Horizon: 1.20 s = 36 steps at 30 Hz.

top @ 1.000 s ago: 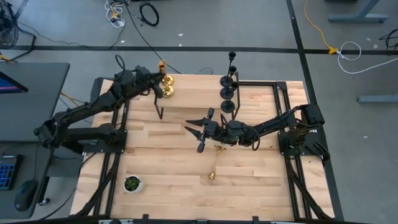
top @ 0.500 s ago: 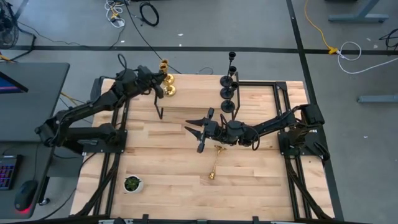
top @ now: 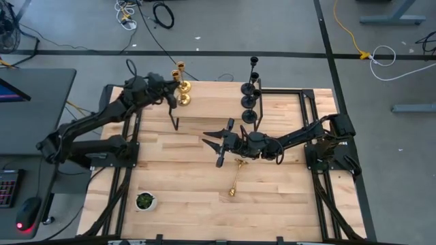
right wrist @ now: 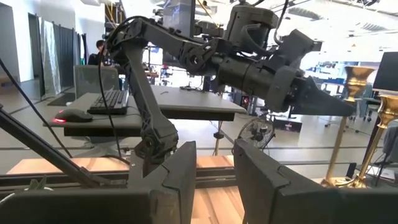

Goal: Pick & Place candle stick holders
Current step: Put the left gold candle holder on the shelf aligned with the other gold candle holder

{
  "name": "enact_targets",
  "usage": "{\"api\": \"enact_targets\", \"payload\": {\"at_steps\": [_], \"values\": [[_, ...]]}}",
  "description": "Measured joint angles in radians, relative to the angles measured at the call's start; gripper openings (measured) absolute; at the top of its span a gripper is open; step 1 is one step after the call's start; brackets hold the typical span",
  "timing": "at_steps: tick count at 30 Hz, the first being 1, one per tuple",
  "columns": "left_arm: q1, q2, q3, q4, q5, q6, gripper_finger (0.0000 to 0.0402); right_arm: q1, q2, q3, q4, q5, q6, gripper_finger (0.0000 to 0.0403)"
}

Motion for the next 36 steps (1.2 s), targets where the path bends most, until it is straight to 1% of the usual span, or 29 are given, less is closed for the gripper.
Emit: {"api": "enact_targets", "payload": {"at_steps": [4,8,11,14,21,23,27,31,36], "values": [[0.000,-0.036,-0.002,-0.024,-0.023,0.002,0.0013,0.000,0.000,0.000,0.000,0.000,0.000,0.0110],[0.000,-0.050,-0.003,-0.032,-0.015,-0.004,0.0036,0.000,0.000,0.000,0.001,0.000,0.000,0.0110],[0.000,-0.050,-0.003,-0.041,-0.012,-0.005,0.0043,0.000,0.000,0.000,0.001,0.000,0.000,0.0110],[-0.004,-0.038,-0.003,-0.045,0.000,-0.005,0.0040,0.000,0.000,0.000,0.002,0.000,0.000,0.0110],[-0.009,0.016,-0.003,0.037,0.029,-0.029,0.0025,-0.001,0.000,0.000,0.010,0.000,0.000,0.0110],[-0.009,0.024,-0.002,0.039,0.014,-0.021,0.0027,-0.001,0.000,0.000,0.008,0.000,0.000,0.0110],[-0.009,0.026,0.000,0.010,-0.054,0.004,0.0034,-0.001,0.000,0.000,-0.005,0.000,0.000,0.0110],[-0.010,0.022,0.000,0.010,-0.061,0.006,0.0030,-0.001,0.000,0.000,-0.005,0.000,0.000,0.0110],[-0.008,0.019,0.000,0.008,-0.010,-0.001,0.0028,-0.001,0.000,0.000,-0.005,0.000,0.000,0.0110]]}}
